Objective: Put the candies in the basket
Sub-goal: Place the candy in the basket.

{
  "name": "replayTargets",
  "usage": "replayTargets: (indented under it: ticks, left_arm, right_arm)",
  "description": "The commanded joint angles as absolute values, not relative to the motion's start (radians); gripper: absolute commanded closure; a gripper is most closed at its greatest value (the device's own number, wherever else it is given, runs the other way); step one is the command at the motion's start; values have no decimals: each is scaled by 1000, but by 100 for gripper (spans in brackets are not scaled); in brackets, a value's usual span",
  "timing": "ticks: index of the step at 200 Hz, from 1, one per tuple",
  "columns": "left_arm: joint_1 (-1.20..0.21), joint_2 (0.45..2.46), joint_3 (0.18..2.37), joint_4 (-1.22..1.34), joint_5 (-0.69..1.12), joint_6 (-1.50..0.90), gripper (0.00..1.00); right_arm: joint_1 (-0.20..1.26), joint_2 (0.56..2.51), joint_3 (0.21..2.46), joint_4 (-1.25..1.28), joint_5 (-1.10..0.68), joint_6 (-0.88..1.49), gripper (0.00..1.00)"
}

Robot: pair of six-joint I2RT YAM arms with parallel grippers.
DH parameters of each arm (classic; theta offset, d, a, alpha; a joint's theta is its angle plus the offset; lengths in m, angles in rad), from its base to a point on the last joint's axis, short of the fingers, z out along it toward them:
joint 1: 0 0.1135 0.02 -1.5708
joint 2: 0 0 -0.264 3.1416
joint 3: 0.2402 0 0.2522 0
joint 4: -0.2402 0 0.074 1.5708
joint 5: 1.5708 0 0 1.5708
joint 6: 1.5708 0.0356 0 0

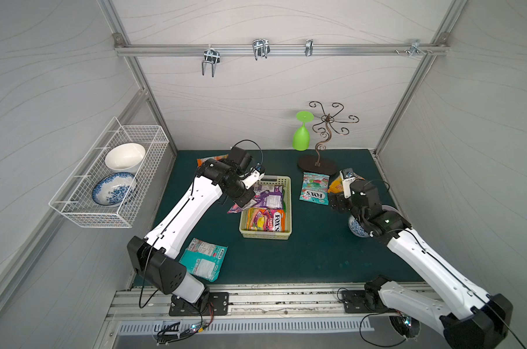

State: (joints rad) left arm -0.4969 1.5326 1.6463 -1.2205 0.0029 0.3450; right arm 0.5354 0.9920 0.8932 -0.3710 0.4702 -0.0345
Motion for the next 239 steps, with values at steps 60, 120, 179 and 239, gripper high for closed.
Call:
replayTargets:
  ticks: [60,120,179,239]
  left_arm:
    - [-576,1611,1603,-1014,-121,372,100]
    - [-614,1657,1568,-993,-156,349,100]
    - [-639,1662,1454,-931,-220,317,100]
    - [-647,1645,1389,-823,-245,330,100]
  right_arm:
    - [535,1001,895,-355,477,-42,1]
    - [531,1005,890,-354,478,-34,1]
    - [528,1014,895,-357,441,-20,1]
    - [528,1011,899,-358,428,-22,1]
